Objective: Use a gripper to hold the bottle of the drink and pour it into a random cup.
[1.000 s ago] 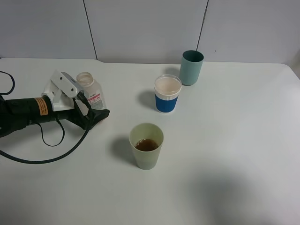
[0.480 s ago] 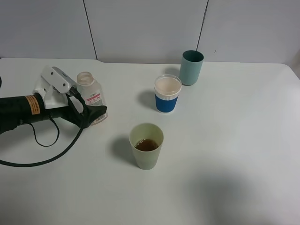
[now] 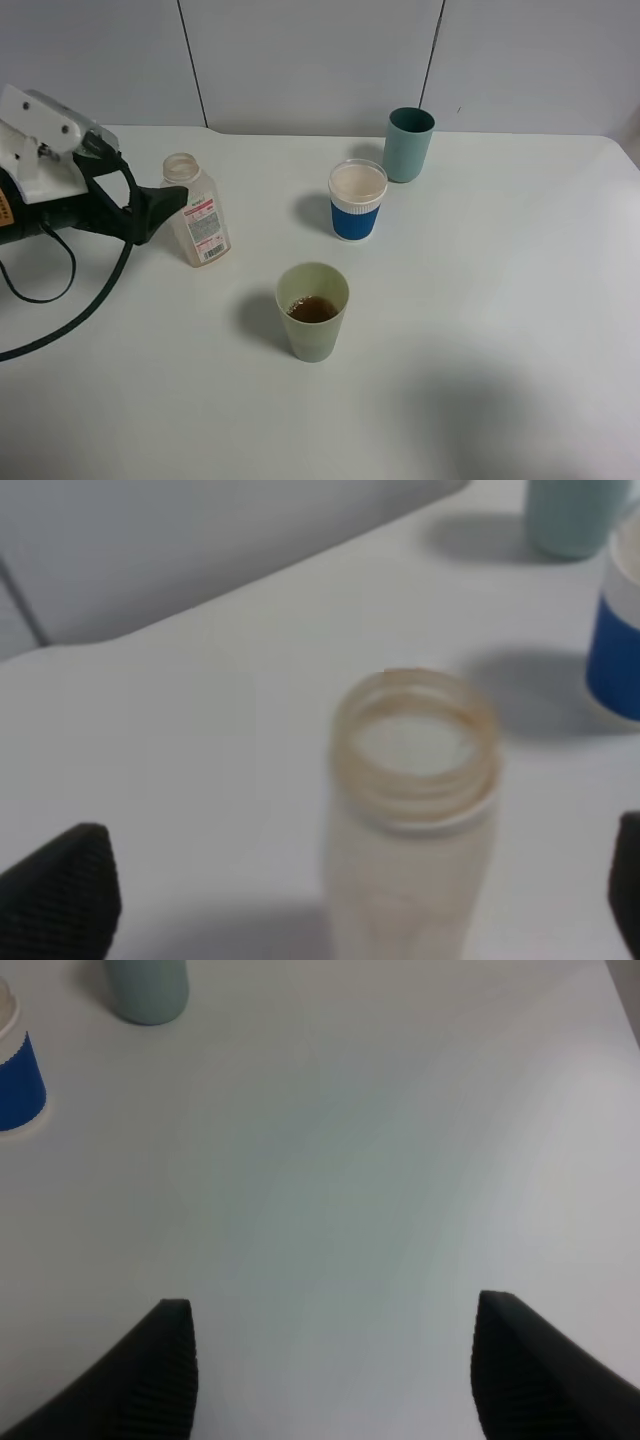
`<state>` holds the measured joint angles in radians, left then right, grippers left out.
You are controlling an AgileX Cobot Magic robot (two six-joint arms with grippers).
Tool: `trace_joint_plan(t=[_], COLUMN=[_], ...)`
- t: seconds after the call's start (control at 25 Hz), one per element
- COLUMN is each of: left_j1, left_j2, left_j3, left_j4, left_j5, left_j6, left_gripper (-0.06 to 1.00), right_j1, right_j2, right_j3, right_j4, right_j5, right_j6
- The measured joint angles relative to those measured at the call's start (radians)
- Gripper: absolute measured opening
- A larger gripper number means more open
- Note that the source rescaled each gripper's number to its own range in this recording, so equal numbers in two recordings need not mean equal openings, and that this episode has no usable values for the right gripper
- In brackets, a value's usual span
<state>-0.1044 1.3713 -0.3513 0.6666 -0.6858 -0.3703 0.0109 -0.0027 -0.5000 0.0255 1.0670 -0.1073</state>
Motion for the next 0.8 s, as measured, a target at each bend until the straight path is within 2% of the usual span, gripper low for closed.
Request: trace_joint_plan(t=[0.04,0.08,0.16,0.36,0.48,0.72,0.8], left_j1=[0.000,0.000,0.000,0.000,0.000,0.000,0.000], left_j2=[0.000,-0.082,-0.154,-0.344,-0.451,-0.622,-0.671], left_j3=[0.000,0.000,0.000,-0.003,-0.040,-0.212,-0.267], left_j4=[0.000,-0.024,-0.053,-0.172,-0.249,-0.327,-0.345], left_j5=[0.000,0.088,0.164,0.378,0.573,1.040,1.138], left_j6=[0.000,-0.053,-0.082,-0.094,-0.088,-0.042,-0.021], left_gripper=[1.00,1.00,1.00,1.00,1.00,1.00,1.00], right_j1=[0.000,0.000,0.000,0.000,0.000,0.000,0.000], right_j2=[0.000,0.000,0.000,0.000,0.000,0.000,0.000], right_j3=[0.000,0.000,0.000,0.000,0.000,0.000,0.000], right_j4=[0.000,0.000,0.000,0.000,0.000,0.000,0.000], right_j5=[0.000,0.000,0.000,0.000,0.000,0.000,0.000], right_j6=[0.000,0.000,0.000,0.000,0.000,0.000,0.000])
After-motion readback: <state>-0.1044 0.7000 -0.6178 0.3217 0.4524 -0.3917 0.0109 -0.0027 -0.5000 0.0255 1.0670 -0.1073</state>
